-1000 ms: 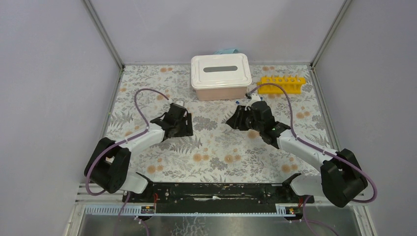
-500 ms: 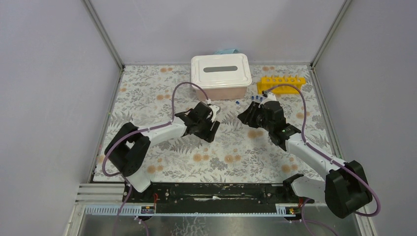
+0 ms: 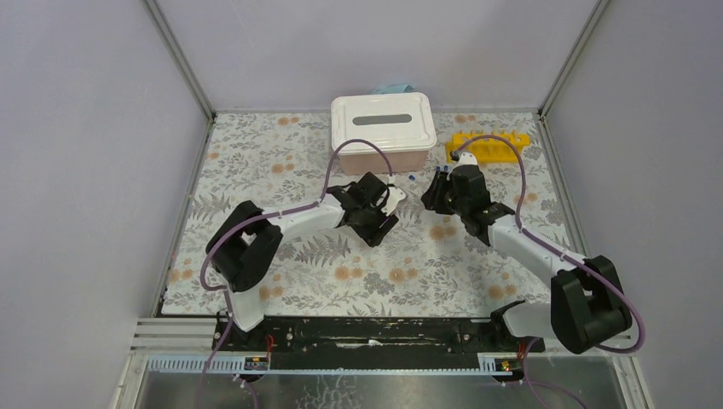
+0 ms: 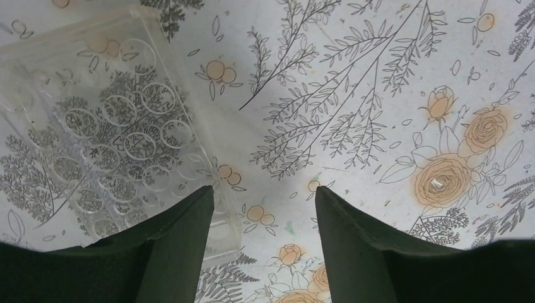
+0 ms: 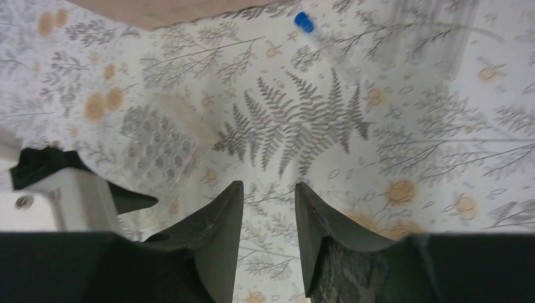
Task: Organize the chemistry lab equipment
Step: Move the test tube rack to the center of the board.
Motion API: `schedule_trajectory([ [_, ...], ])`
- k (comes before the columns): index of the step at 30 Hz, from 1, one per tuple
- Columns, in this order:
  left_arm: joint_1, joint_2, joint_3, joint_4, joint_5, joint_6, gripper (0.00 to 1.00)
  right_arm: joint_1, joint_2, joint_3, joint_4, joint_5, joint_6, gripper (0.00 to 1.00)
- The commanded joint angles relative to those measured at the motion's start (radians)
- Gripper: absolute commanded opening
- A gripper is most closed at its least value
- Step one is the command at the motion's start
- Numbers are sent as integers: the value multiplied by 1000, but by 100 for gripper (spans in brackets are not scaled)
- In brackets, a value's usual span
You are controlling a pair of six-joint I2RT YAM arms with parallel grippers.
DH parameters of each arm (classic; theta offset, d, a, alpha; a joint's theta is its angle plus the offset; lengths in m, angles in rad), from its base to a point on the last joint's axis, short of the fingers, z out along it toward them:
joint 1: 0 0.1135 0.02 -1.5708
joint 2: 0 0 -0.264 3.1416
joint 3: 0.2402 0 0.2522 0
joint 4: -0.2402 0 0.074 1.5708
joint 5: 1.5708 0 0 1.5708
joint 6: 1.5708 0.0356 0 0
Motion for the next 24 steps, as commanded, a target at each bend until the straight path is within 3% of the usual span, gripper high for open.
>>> schedule_trajectory([
  [1,-21,124,-35,-151,117,73,66,-52,61,109,-29,16,-185,44],
  [12,-31,162,28,-182,149,149,62,-107,291,341,-134,-186,-507,51],
  [24,-31,110,75,-162,106,120,70,-110,473,465,-148,-193,-599,60],
])
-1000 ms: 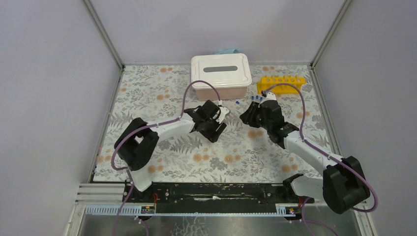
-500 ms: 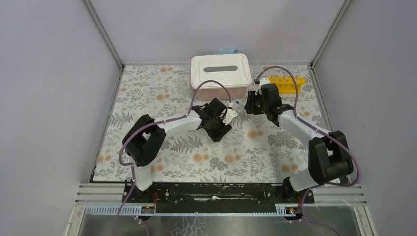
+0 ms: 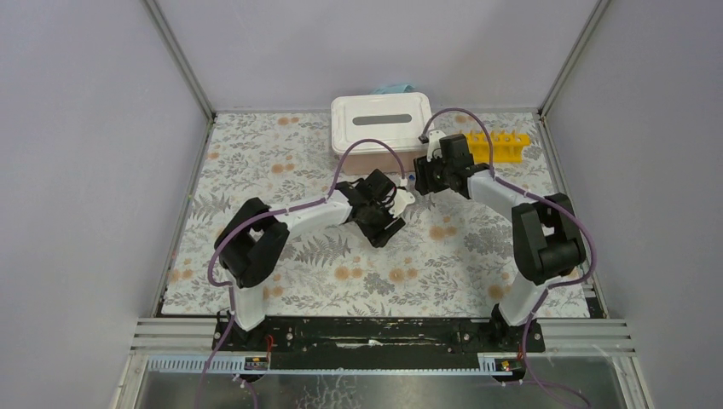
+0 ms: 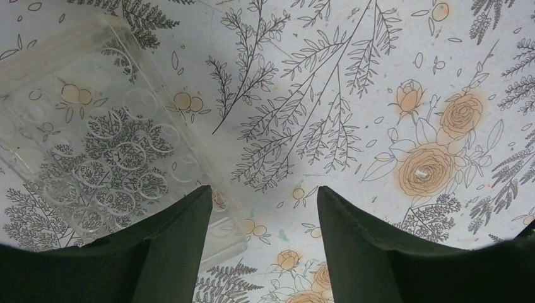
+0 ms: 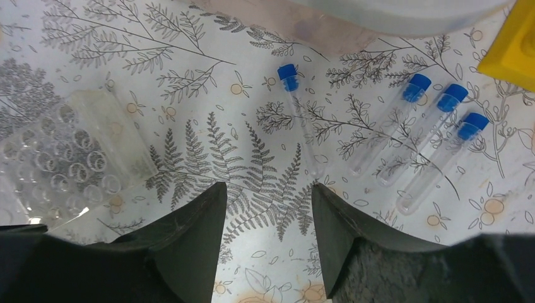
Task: Organize the chemistry lab equipment
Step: Move the test tube rack to the center of the board.
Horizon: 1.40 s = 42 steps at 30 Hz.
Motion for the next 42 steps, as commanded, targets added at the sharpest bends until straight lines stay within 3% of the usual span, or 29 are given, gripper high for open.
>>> schedule_trajectory([
  [1,-14,42,-29,-86,30,-30,71,-6,36,78,-5,-22,-61,60],
  [14,-9,47,-52,-58,-49,-83,80,-8,79,102,-1,-30,-83,60],
  [25,14,-36,-38,-14,-176,-160,85,-24,107,109,4,-45,-100,60],
  [42,26,-70,45,-54,-149,-190,88,-25,158,133,10,-88,-99,60],
])
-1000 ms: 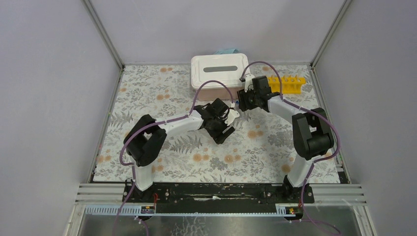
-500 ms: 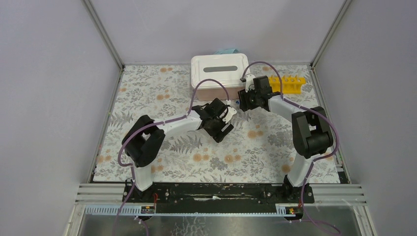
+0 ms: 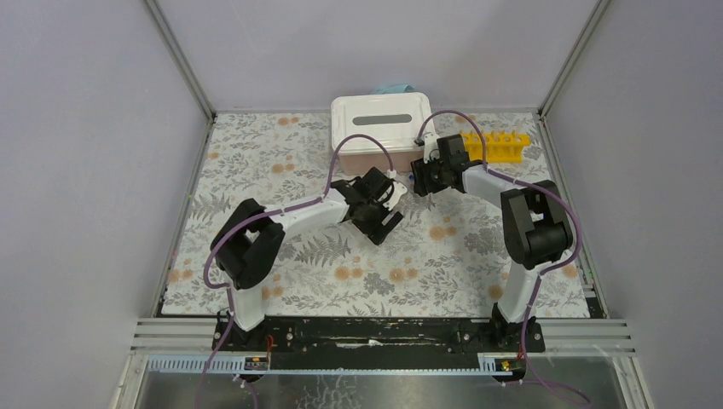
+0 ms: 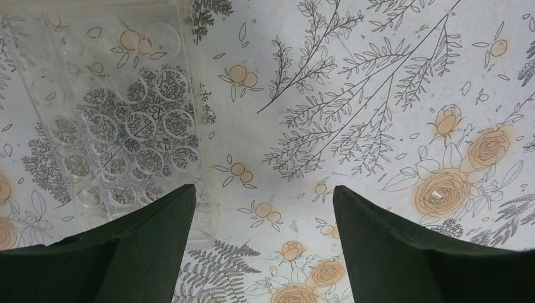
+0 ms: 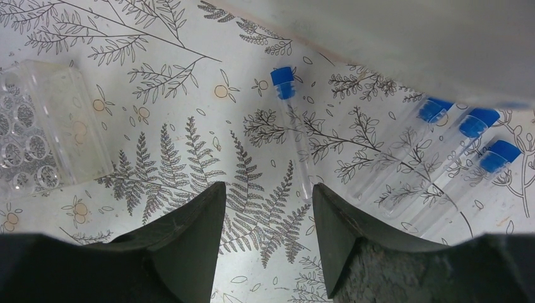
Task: Organize the chemistry lab equipment
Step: Move the test tube rack to the center of the board.
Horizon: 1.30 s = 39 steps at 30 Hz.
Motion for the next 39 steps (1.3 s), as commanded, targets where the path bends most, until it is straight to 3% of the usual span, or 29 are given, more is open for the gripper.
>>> schedule_trajectory([
  [1,10,-46,61,-52,-9,-20,88,-3,11,57,25,-39,-15,60],
  [13,11,-99,90,-55,-61,-38,87,-3,23,74,21,-47,-18,60],
  [28,7,-362,-12,114,-233,-272,87,-2,79,97,3,-7,-43,58],
  [39,4,-470,-77,157,-281,-303,87,-2,139,167,-80,71,-41,56],
])
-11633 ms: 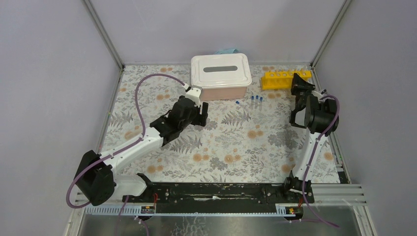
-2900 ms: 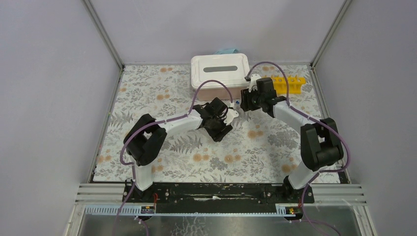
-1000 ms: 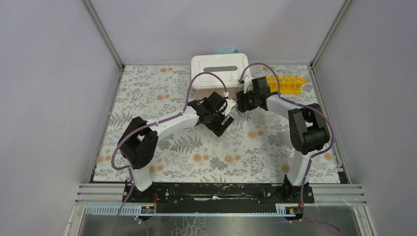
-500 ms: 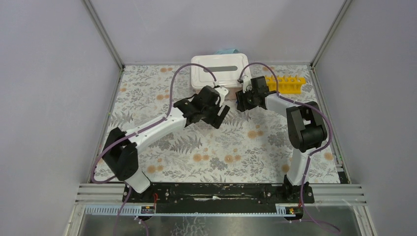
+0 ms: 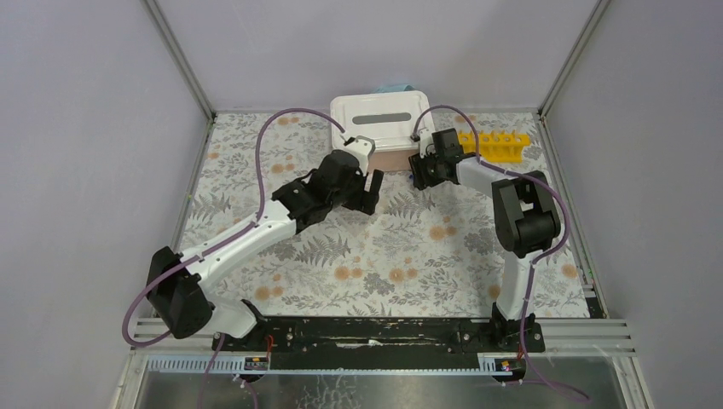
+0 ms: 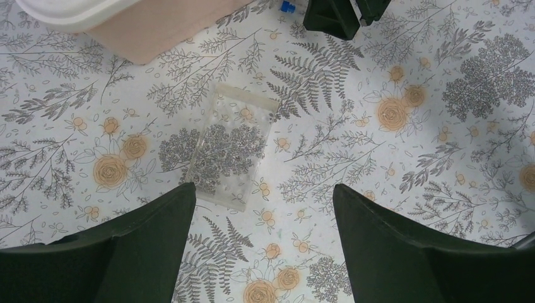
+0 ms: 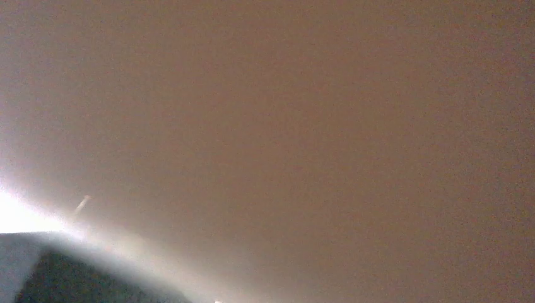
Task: Organize the chemistry lab equipment
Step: Move the test tube rack to the center of the board, then move the storage box to the center of the board.
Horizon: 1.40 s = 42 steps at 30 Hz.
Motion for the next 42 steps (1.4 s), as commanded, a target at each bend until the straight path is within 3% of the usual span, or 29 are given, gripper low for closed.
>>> schedule_trajectory([
  [1,1,-35,-19,70,-39,-22,88,-3,30,55,-64,46,-2,55],
  [12,1,-56,-46,80,-45,-36,88,-1,53,90,-160,28,11,53],
  [31,-11,-89,-62,70,-22,-70,88,0,40,16,-180,32,92,49],
  [37,-24,-95,-67,65,-21,-81,88,-1,17,-14,-178,54,116,48],
  [42,-32,-101,-65,62,-44,-83,88,0,-77,-101,-79,60,137,48],
])
